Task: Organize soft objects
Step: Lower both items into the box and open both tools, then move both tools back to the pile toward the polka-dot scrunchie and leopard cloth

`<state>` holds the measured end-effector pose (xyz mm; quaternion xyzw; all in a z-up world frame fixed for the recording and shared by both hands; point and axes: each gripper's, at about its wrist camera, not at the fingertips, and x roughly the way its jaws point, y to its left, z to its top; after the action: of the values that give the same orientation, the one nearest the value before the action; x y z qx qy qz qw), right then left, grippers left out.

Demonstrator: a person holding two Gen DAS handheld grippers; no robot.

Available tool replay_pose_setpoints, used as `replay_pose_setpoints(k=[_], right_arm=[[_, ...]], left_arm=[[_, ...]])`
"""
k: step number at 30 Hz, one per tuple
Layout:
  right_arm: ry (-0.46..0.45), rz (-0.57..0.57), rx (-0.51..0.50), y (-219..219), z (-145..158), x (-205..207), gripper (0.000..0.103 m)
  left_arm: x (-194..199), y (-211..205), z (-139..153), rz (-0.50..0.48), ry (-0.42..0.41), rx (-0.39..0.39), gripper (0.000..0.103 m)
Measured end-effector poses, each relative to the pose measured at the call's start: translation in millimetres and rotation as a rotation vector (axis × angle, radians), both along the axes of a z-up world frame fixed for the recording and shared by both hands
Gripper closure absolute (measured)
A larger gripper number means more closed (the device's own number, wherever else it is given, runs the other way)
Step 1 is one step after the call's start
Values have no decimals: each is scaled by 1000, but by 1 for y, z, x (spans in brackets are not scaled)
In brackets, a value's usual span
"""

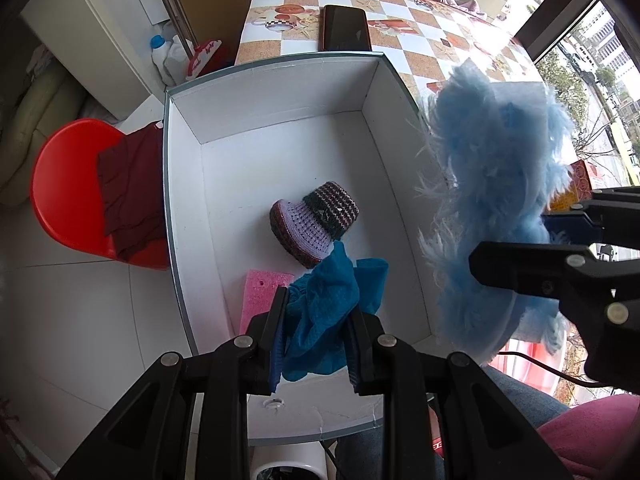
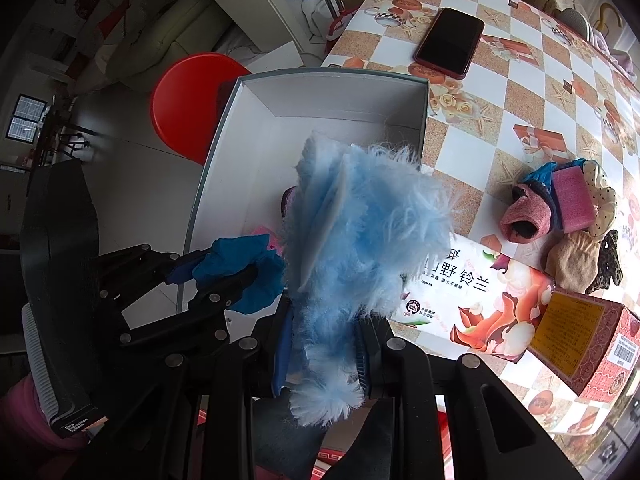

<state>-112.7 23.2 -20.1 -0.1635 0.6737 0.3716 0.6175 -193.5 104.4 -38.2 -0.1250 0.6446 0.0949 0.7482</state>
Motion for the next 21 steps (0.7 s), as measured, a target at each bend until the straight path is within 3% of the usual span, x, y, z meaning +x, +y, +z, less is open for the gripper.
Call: replay_pose_setpoints(k=[4, 9, 11, 13, 16, 20, 21], right_arm=[[8, 11, -3, 3, -3, -1, 75], [26, 19, -9, 5, -8, -1, 70], [25, 15, -7, 6, -8, 0, 33], [17, 9, 3, 6, -6, 1, 26], [19, -3, 0, 6, -7, 3, 24], [29, -60, -12, -1, -11, 11, 0], [51, -84, 3, -5, -11, 13, 0]], left_arm=[[-1, 1, 0, 4, 3, 4, 74], [-3, 2, 0, 3, 6, 21, 46], [-3, 2, 0, 0, 6, 24, 33], [-3, 1, 0, -5, 7, 28, 24], [-2, 1, -3, -13, 22, 22, 21], [-2, 6, -3, 6, -1, -25, 12], [-2, 6, -3, 10, -7, -28, 11]])
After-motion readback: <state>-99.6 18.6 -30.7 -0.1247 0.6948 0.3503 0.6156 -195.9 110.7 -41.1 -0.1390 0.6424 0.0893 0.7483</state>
